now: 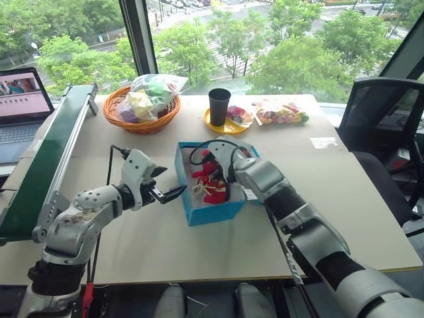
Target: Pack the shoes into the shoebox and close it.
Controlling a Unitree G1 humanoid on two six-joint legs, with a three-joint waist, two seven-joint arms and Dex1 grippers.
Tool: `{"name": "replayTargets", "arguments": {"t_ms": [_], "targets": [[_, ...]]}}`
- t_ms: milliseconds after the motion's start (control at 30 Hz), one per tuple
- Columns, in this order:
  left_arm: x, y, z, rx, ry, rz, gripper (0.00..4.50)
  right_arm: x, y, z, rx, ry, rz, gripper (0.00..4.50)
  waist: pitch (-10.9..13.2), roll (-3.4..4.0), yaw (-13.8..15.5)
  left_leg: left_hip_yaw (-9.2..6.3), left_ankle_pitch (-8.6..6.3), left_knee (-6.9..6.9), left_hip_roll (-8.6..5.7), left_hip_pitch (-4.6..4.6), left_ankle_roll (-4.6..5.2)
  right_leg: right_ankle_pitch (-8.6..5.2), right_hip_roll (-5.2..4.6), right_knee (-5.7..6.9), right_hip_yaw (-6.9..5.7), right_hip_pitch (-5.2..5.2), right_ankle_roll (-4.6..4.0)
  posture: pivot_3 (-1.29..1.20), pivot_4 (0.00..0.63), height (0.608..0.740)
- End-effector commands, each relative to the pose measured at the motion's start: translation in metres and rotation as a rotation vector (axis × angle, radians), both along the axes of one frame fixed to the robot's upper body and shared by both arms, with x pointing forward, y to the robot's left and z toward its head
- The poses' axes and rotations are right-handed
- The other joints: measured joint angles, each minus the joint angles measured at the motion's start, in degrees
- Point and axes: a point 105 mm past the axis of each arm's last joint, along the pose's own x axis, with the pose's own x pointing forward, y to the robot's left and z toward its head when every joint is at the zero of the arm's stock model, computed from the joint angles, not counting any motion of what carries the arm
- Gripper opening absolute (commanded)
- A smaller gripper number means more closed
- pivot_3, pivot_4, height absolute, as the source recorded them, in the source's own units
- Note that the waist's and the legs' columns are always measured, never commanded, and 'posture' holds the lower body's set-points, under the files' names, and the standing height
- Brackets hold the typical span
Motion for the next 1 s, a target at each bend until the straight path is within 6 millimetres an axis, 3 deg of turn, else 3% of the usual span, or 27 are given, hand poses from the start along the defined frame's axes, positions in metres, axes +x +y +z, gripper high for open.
{"name": "replayTargets", "arguments": {"t_ms": [33, 167, 367, 500, 633, 833, 900, 1000], "targets": [[-0.002, 0.002, 0.013, -0.01, -0.047, 0.012, 4.5, 0.002, -0.007, 0.001, -0.005, -0.005, -0.057, 3.19, 0.0, 0.0, 0.1, 0.0, 0.0, -0.01, -0.01, -0.04, 0.0, 0.03, -0.01, -0.01, 0.0, -0.03, -0.05, 0.0, 0.15, 0.74], [-0.002, 0.0, 0.012, -0.013, -0.045, 0.009, 4.5, 0.002, -0.002, 0.02, 0.021, -0.055, -0.05, 4.45, 0.0, 0.01, 0.1, -0.02, 0.0, -0.08, -0.04, -0.22, 0.0, 0.05, -0.05, -0.04, -0.01, -0.2, -0.08, 0.0, 0.15, 0.74], [0.002, 0.011, 0.013, -0.001, -0.046, 0.049, 4.5, -0.003, 0.006, 0.07, 0.141, -0.169, 0.012, 4.45, 0.0, 0.02, 0.0, -0.02, 0.0, -0.04, -0.04, -0.7, 0.0, 0.06, -0.05, 0.07, 0.0, -0.74, -0.09, 0.0, 0.15, 0.74], [0.012, 0.053, 0.004, 0.049, -0.018, 0.224, 4.5, -0.028, 0.015, 0.121, 0.265, -0.251, 0.229, 4.45, 0.0, 0.03, -0.2, -0.01, 0.0, -0.08, -0.04, -0.74, 0.0, 0.06, -0.05, 0.09, 0.0, -0.82, -0.1, 0.0, 0.15, 0.74], [0.019, 0.088, -0.001, 0.071, -0.015, 0.389, 4.5, -0.044, 0.013, 0.15, 0.433, -0.344, 0.381, 4.45, 0.0, 0.04, -0.3, 0.0, 0.0, -0.11, 0.0, -0.68, 0.0, 0.06, -0.02, 0.08, -0.01, -0.81, -0.1, 0.0, 0.15, 0.74], [0.025, 0.137, -0.002, 0.12, -0.079, 0.651, 4.5, -0.076, 0.023, 0.147, 0.558, -0.362, 0.656, 4.45, 0.0, 0.03, 0.0, 0.0, 0.0, -0.09, -0.02, -0.7, 0.0, 0.06, -0.05, -0.01, -0.03, -0.75, -0.09, 0.0, 0.15, 0.74], [0.024, 0.165, 0.0, 0.11, -0.115, 0.786, 4.5, -0.091, 0.032, 0.138, 0.607, -0.332, 0.742, 4.45, 0.0, 0.03, 0.0, -0.01, 0.0, -0.1, -0.02, -0.7, 0.0, 0.06, -0.06, 0.01, -0.03, -0.76, -0.09, 0.0, 0.15, 0.74], [0.023, 0.182, 0.005, 0.08, -0.161, 0.858, 4.5, -0.094, 0.037, 0.128, 0.618, -0.311, 0.759, 4.45, 0.0, 0.03, -0.4, 0.0, 0.0, -0.1, 0.01, -0.68, 0.0, 0.06, -0.04, 0.08, -0.02, -0.79, -0.1, 0.0, 0.15, 0.74]]}}
